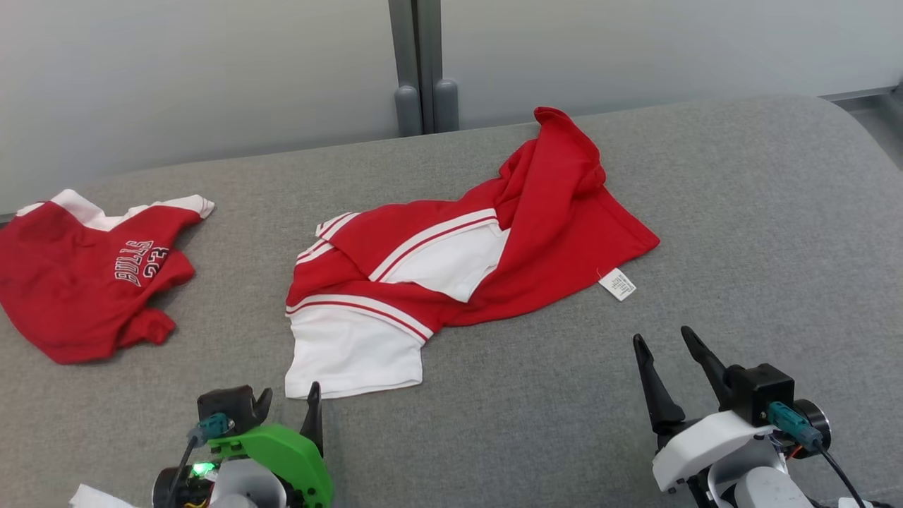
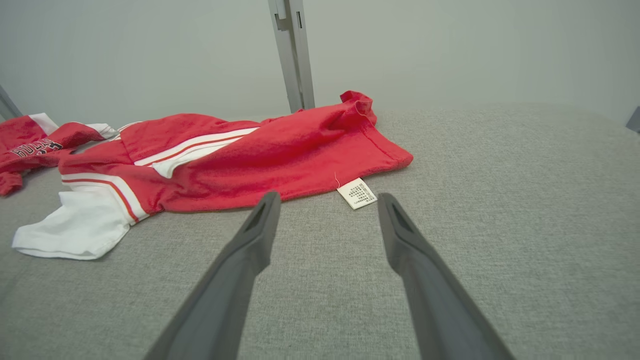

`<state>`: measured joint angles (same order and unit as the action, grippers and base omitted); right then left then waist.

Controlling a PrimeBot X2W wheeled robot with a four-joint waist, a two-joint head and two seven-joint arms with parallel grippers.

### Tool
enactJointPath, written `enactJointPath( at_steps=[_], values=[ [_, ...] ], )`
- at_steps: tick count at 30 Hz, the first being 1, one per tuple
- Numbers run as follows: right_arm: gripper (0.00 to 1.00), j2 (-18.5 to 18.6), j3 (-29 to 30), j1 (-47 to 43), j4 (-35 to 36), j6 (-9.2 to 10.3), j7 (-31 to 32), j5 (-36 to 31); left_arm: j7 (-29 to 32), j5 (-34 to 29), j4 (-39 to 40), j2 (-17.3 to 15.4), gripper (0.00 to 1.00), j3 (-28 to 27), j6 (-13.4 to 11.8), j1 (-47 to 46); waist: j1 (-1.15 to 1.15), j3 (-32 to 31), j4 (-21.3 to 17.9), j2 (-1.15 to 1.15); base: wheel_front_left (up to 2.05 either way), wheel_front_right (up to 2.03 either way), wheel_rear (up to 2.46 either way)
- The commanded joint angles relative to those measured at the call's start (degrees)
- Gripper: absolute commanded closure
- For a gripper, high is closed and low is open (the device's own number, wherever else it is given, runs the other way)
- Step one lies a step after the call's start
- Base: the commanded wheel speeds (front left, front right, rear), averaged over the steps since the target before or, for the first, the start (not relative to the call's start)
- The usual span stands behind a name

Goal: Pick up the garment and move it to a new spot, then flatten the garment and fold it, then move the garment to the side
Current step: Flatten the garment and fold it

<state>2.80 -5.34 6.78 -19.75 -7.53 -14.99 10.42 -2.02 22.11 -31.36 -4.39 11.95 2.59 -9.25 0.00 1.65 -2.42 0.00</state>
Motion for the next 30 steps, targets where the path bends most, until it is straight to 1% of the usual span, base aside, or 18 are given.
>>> enactJointPath(
  at_steps=[1,8,19,20,21,22,23,25,27,28,30],
  values=[
    [0.0,0.2,-0.1,0.6,-0.3,0.08,-0.3,-0.5,1.0,0.5,-1.0,-0.5,0.0,-0.2,-0.5,-1.7,0.0,0.8,-0.9,0.0,0.0,0.0,0.0],
    [0.0,0.2,-0.4,1.0,-0.6,0.08,-0.3,-0.5,4.4,1.8,-5.6,-0.5,0.0,-0.9,-1.7,-4.6,0.0,1.6,-2.3,0.0,0.0,0.0,0.0],
    [0.0,0.2,-0.5,0.4,-0.5,0.08,-0.3,-0.7,4.8,3.9,-9.7,0.1,0.0,-0.9,-1.2,-6.7,0.0,1.8,-3.1,0.0,0.0,0.0,0.0],
    [0.0,0.2,-0.4,0.4,-0.5,0.08,-0.3,-0.7,4.5,4.1,-9.9,0.2,0.02,-0.9,-1.1,-7.0,0.0,1.9,-3.1,0.0,0.0,0.0,0.0],
    [0.0,0.2,-0.4,0.4,-0.5,0.08,-0.3,-0.8,4.5,4.3,-10.1,0.2,0.14,-0.8,-1.0,-7.3,0.0,1.9,-3.1,0.0,0.0,0.0,0.0],
    [0.0,0.2,-0.3,0.5,-0.6,0.08,-0.3,-0.9,4.1,4.4,-10.3,0.3,0.38,-0.7,-0.8,-7.4,0.0,2.0,-3.1,0.0,0.0,0.0,0.0],
    [0.0,0.2,-0.2,0.7,-0.7,0.08,-0.3,-1.1,3.9,4.3,-10.5,0.3,0.54,-0.6,-0.7,-7.7,0.0,2.1,-3.1,0.0,0.0,0.0,0.0],
    [0.0,0.2,0.0,1.1,-1.2,0.08,-0.3,-1.5,3.1,4.3,-10.7,0.4,0.69,-0.4,-0.5,-8.3,0.0,2.4,-2.9,0.0,0.0,0.0,0.0],
    [0.0,0.2,0.3,2.0,-1.9,0.08,-0.3,-2.2,2.4,4.2,-10.8,0.4,0.93,-0.1,-0.3,-8.8,0.0,2.7,-2.8,0.0,0.0,0.0,0.0],
    [0.0,0.2,0.7,2.7,-2.6,0.08,-0.3,-3.0,1.8,4.2,-10.8,0.5,1.0,0.0,-0.2,-9.1,0.0,3.0,-2.6,0.0,0.0,0.0,0.0],
    [0.0,0.2,1.7,4.5,-3.8,0.08,-0.3,-4.7,0.6,4.3,-10.6,0.5,1.0,0.2,0.0,-9.6,0.0,3.4,-2.2,0.0,0.0,0.0,0.0]
  ],
)
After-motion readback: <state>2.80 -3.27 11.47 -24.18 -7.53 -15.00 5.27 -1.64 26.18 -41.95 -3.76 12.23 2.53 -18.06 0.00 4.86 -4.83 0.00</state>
